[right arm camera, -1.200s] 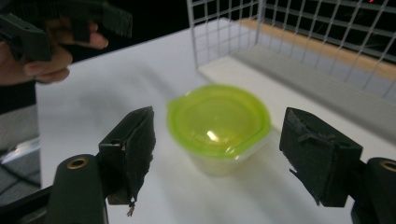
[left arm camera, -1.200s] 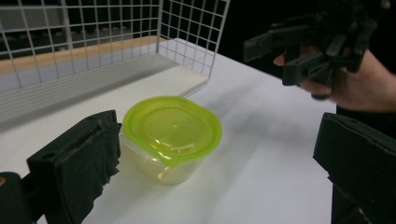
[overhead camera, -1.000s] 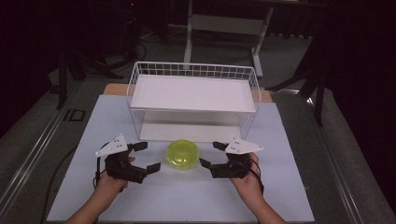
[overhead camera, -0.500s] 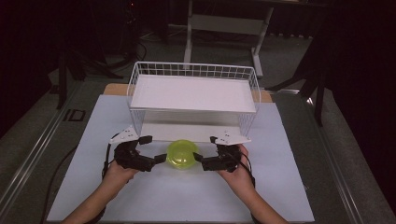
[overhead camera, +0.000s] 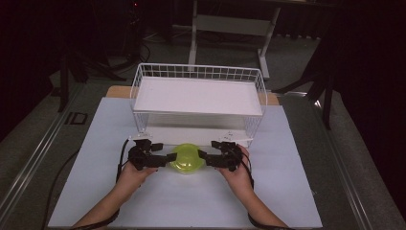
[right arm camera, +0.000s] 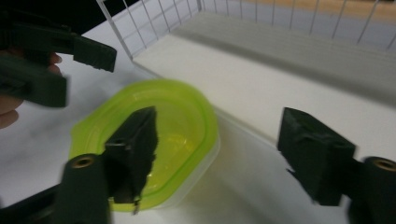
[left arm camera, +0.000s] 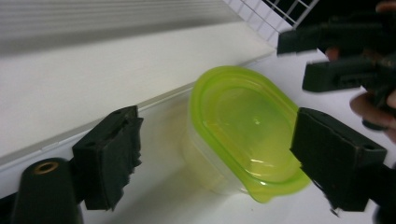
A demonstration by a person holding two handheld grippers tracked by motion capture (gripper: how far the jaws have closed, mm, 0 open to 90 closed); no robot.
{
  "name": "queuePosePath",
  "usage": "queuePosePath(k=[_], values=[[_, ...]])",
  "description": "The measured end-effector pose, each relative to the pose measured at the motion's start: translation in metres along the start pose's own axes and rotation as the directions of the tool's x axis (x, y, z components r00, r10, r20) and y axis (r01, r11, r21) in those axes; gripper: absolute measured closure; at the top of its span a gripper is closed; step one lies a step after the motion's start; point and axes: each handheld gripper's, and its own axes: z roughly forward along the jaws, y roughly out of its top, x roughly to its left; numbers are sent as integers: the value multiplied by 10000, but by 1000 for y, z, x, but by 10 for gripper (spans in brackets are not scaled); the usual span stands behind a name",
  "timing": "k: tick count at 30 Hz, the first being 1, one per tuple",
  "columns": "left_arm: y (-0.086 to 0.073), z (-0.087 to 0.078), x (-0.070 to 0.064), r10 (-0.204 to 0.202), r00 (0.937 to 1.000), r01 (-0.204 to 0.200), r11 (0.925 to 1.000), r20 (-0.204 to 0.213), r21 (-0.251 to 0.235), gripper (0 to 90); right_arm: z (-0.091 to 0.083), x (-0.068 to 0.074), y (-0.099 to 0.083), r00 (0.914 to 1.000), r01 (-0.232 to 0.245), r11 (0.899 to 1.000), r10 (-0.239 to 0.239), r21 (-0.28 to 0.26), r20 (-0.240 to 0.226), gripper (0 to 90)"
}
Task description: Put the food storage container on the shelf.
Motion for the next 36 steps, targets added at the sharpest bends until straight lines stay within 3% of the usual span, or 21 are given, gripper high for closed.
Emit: queuePosePath(k=[1, 5, 9, 16, 18, 20, 23, 27, 28, 32, 36], values=[[-2, 3, 1, -160, 9998, 159, 9999, 149, 53, 239, 1, 0, -2, 10000, 16, 10000, -16, 87, 32, 318], [-3, 5, -2, -78, 10000, 79, 9996, -35, 255, 309, 2, 2, -5, 10000, 85, 9997, -86, 223, 39, 361], [-2, 6, -1, -333, 9993, 338, 9988, -137, 345, 441, 6, 4, -9, 10000, 86, 9988, -86, 473, -5, 424], [-5, 9, 0, -487, 9981, 518, 9949, -383, 861, 502, 10, 4, -11, 9998, -170, 9968, 178, 785, -92, 436], [-6, 11, 0, -538, 9985, 549, 9937, -133, 982, 518, 10, 4, -10, 9997, -213, 9963, 219, 832, -67, 438], [-6, 12, 0, -599, 9981, 577, 9922, 162, 1104, 597, 10, 4, -10, 9992, -364, 9952, 375, 905, -109, 468], [-5, 11, -2, -434, 9988, 401, 9917, 244, 1221, 608, 10, 5, -10, 9986, -474, 9945, 493, 937, -184, 503], [-6, 9, -4, -509, 9983, 466, 9893, 282, 1383, 624, 7, 7, -11, 9981, -491, 9935, 527, 1027, -326, 547], [-6, 9, -5, -497, 9985, 458, 9891, 244, 1400, 630, 6, 10, -11, 9983, -423, 9943, 460, 983, -353, 606], [-8, 6, -9, -474, 9986, 434, 9880, 236, 1484, 647, 4, 15, -12, 9992, -288, 9950, 313, 953, -256, 617], [-11, 4, -13, -186, 9995, 148, 9895, 251, 1436, 665, 0, 17, -14, 9977, -381, 9947, 433, 958, -531, 642]])
